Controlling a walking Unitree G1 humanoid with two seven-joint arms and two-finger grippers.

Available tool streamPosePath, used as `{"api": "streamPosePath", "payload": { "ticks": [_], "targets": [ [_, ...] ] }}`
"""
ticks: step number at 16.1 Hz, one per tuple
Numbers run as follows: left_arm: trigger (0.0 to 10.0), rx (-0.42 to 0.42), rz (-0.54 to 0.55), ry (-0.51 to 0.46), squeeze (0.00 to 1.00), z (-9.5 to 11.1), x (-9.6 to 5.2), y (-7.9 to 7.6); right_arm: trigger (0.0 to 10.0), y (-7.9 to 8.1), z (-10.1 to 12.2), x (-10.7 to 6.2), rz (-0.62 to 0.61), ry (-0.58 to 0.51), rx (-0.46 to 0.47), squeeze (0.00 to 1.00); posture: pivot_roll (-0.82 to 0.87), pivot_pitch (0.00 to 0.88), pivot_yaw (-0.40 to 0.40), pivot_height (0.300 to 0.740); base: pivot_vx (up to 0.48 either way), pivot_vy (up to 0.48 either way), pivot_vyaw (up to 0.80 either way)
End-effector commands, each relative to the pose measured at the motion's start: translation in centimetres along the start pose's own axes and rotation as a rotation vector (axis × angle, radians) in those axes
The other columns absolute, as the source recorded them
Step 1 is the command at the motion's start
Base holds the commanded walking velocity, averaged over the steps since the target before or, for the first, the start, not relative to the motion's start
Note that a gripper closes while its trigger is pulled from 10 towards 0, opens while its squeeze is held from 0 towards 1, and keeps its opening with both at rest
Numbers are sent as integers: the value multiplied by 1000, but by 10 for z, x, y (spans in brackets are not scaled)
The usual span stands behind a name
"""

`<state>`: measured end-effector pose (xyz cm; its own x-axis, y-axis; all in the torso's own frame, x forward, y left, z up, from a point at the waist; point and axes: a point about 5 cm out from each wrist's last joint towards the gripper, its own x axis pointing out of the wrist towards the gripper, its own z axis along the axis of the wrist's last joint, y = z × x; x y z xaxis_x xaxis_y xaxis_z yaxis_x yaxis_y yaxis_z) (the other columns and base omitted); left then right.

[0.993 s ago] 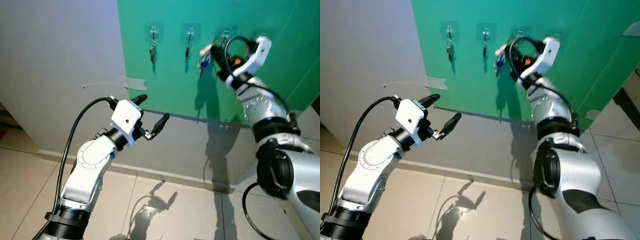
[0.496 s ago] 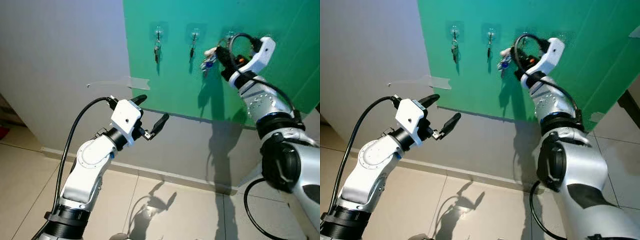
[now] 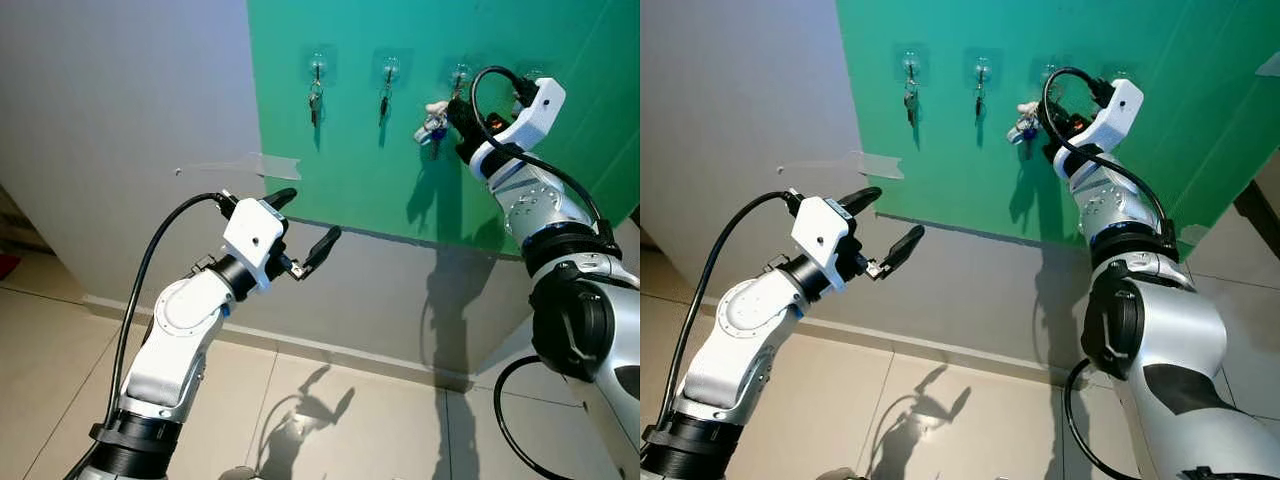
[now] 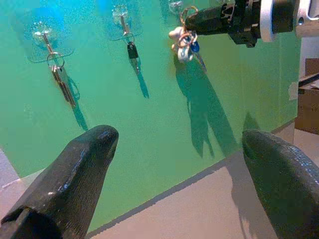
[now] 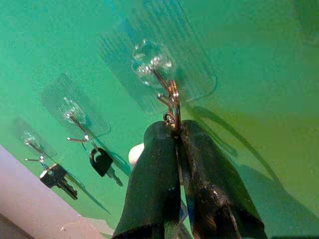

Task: Hang keys on a hook

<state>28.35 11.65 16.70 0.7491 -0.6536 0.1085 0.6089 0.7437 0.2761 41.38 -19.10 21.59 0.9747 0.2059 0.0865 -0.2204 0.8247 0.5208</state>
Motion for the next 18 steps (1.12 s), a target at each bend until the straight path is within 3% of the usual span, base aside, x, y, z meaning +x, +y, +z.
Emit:
{"api": "streamPosePath", "payload": {
  "ticks": [1,5,7,10,12,18],
  "targets": [
    [10000,-1,-16,-8,0,3,1,-1,10000,-3,7,0,-28,9,10,0,26,0,-10,740,0,0,0],
    [10000,1,-26,-10,0,3,3,-1,10000,-5,5,-1,-33,23,63,0,20,0,-7,740,0,0,0],
    [10000,0,-28,-10,0,3,3,-2,10000,-9,2,-3,-50,37,20,0,21,0,-8,740,0,0,0],
    [10000,6,-21,-16,0,4,3,0,10000,-7,2,-3,-27,22,28,0,18,0,-6,740,0,0,0],
    [10000,4,-17,-26,0,6,4,1,10000,-7,3,-3,-20,17,34,1000,15,0,-5,740,0,0,0],
    [10000,9,-11,-23,0,6,2,3,10000,-7,-2,-3,-5,15,71,1000,27,0,-6,740,0,0,0]
  ]
}}
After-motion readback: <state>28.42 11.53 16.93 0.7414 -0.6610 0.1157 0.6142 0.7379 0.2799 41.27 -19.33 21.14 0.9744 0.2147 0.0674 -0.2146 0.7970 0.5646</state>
